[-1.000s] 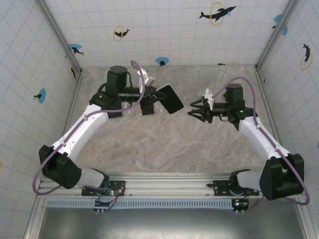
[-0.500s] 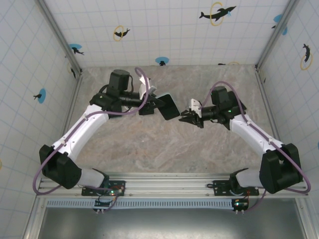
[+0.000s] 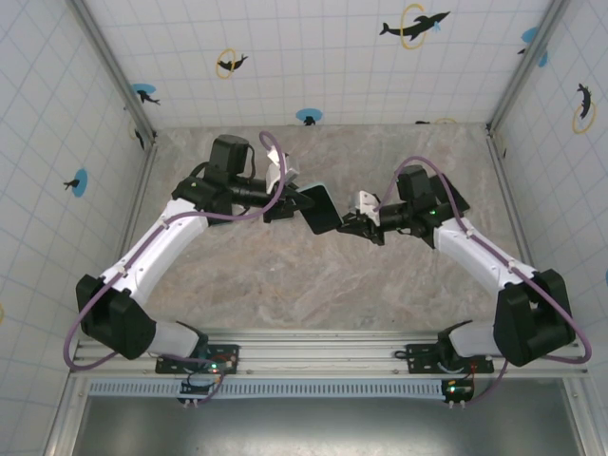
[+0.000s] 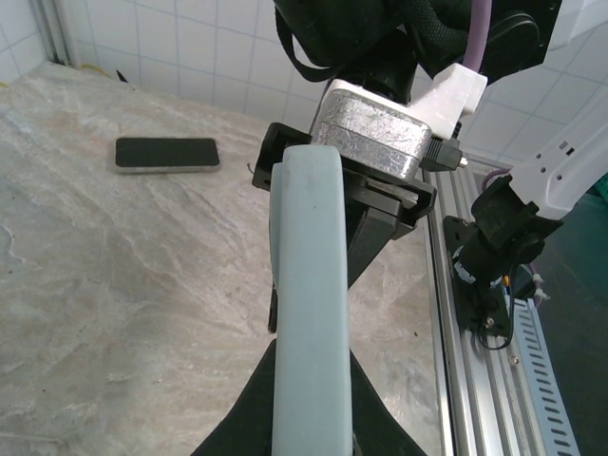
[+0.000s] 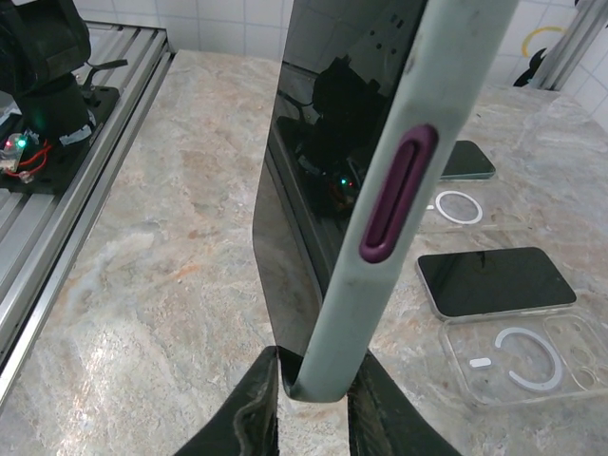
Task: Take the phone out of the phone case
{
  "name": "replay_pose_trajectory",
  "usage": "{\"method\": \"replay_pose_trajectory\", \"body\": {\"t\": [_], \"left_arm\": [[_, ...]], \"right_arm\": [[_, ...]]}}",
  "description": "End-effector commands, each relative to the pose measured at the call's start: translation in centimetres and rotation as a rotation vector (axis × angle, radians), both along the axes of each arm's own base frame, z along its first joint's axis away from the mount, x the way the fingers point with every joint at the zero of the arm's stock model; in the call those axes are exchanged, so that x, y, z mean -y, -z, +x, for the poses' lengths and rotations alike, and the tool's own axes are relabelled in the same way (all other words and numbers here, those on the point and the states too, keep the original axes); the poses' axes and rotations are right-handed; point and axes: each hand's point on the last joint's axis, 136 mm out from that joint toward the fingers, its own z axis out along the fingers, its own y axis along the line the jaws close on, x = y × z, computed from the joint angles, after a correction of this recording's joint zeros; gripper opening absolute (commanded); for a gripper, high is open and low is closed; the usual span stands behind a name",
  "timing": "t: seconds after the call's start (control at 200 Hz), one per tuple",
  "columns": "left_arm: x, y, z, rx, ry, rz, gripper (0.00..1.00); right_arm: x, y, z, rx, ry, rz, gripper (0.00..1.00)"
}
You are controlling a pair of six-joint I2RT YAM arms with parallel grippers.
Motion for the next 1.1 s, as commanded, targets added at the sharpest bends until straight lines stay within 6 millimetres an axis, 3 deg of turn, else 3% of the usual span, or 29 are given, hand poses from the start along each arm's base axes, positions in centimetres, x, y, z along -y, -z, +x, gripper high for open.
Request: {"method": "replay_pose_trajectory", "body": {"t": [0.0, 0.38, 0.706, 1.096], "left_arm": [[0.3, -1.6, -0.5, 0.045, 0.058, -0.042, 0.00], [0.4, -1.1, -1.3, 0.000, 0.093, -0.036, 0.00], [0.8, -0.6, -1.7, -0.014, 0.115, -0.016, 0.00], [1.0, -0.3, -2.2, -0.042, 0.141, -0.010, 0.00]], "right_arm": [[-0.6, -1.2, 0.5, 0.046, -0.018, 0.001, 0.19], [-0.8, -1.5, 0.9, 0.084, -0.035, -0.027, 0.14], [-1.2, -2.0, 0.9, 0.085, -0.039, -0.008, 0.20], [-1.3, -1.6, 0.9, 0.113, -0.045, -0.048, 0.17]]}}
